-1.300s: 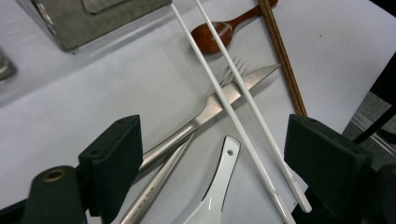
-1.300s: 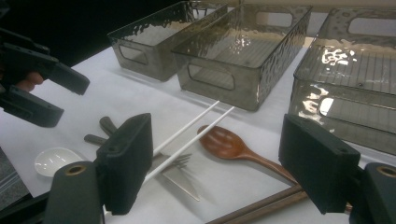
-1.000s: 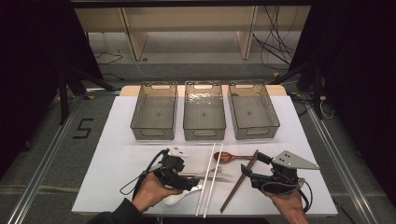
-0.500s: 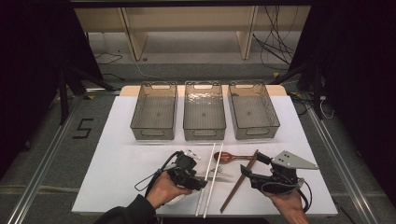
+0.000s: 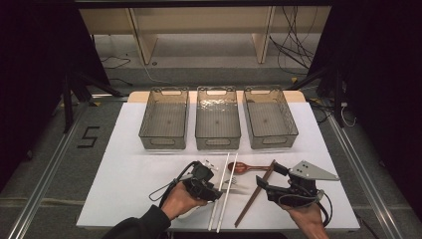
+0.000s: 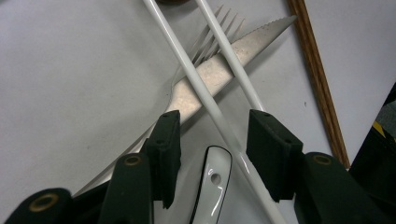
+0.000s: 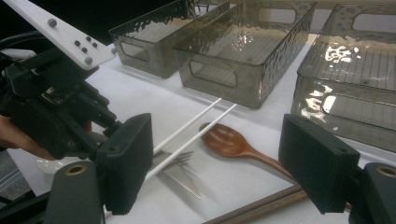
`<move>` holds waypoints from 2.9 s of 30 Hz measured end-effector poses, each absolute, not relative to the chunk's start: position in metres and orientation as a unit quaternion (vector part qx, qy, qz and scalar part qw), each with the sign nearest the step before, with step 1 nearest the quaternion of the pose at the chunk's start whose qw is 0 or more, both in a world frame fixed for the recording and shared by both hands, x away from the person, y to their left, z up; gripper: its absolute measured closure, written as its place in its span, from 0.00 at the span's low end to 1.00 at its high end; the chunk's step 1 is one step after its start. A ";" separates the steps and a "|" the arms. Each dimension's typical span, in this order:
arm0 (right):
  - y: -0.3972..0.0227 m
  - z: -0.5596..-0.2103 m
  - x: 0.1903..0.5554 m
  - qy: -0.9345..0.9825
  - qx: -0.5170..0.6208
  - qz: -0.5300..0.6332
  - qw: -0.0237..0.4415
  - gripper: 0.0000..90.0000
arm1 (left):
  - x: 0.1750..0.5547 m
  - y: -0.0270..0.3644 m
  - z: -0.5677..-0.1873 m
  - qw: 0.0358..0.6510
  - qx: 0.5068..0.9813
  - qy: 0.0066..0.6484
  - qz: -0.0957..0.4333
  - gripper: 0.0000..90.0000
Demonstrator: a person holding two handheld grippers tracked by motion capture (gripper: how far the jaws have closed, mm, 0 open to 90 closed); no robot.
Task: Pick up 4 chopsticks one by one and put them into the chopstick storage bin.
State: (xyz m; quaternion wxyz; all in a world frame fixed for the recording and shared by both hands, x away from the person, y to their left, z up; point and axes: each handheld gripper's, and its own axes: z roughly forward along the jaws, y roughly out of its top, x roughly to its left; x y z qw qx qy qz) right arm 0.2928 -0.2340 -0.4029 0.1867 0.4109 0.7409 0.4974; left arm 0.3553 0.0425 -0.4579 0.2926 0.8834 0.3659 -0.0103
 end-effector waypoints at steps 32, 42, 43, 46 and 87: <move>-0.234 -0.403 0.293 0.741 0.410 0.498 0.183 0.30 | 0.356 0.036 -0.468 0.276 0.892 0.357 -0.031 0.75; -0.233 -0.403 0.293 0.742 0.411 0.498 0.183 0.30 | 0.358 0.037 -0.470 0.279 0.884 0.372 -0.046 0.79; -0.233 -0.403 0.293 0.742 0.411 0.498 0.183 0.30 | 0.358 0.037 -0.470 0.279 0.884 0.373 -0.047 0.79; -0.234 -0.403 0.293 0.742 0.411 0.498 0.183 0.30 | 0.359 0.038 -0.471 0.279 0.883 0.375 -0.050 0.81; -0.233 -0.403 0.293 0.744 0.409 0.497 0.179 0.30 | 0.362 0.042 -0.466 0.268 0.891 0.366 -0.016 0.93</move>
